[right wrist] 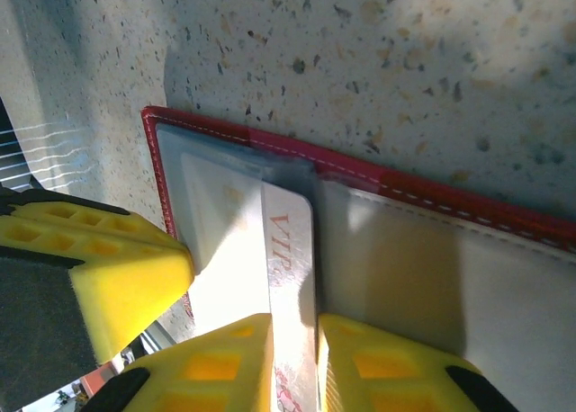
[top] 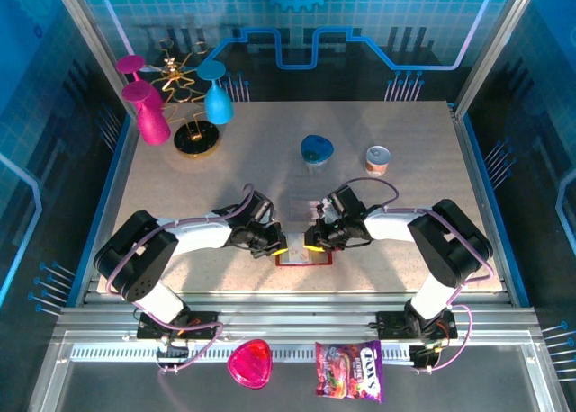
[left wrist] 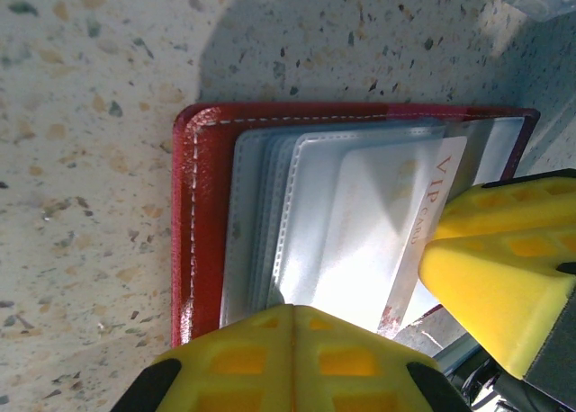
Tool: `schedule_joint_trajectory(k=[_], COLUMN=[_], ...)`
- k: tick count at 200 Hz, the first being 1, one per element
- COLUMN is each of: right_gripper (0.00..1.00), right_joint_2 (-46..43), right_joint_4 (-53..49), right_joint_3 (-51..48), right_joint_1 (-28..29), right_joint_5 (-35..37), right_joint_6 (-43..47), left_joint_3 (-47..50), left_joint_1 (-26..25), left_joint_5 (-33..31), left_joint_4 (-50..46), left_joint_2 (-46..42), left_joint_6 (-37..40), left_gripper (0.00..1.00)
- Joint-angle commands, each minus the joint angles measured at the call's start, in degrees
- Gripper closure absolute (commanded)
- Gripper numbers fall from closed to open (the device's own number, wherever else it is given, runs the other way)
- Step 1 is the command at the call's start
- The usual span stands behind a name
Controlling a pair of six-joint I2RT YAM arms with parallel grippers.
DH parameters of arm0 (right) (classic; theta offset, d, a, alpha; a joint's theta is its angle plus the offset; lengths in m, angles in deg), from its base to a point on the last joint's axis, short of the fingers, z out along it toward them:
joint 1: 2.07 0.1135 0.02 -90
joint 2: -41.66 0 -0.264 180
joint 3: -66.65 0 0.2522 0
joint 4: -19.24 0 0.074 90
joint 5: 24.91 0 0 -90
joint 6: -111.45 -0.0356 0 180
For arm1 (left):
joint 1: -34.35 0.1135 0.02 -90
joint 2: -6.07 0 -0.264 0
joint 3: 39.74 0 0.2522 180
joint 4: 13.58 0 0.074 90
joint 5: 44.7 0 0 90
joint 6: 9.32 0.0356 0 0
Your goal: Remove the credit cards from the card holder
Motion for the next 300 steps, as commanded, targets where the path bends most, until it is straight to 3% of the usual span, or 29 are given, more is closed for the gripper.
schedule_joint_trajectory(k=[1, 116, 300], right_gripper=[0.81, 0.92, 0.94], right_joint_2=[0.3, -3.3, -10.1], right_joint_4=[1.3, -0.1, -14.3], right_joint_3=[-1.0, -2.7, -1.2], right_joint_1=[-0.7, -1.7, -5.7], right_joint_5=[-1.4, 0.3, 4.0], right_joint_6=[-0.8, 0.2, 8.1], left_joint_3=[-0.7, -0.9, -2.5], left_joint_1=[-0.5, -0.5, -0.5], left_joint_5=[-1.5, -1.9, -1.2], left_joint_4=[-2.7, -3.2, -3.2], left_joint_2=[0.6, 0.1, 1.3], left_joint_6=[1.2, 1.1, 1.7], left_gripper=[0.94, 0.95, 0.95])
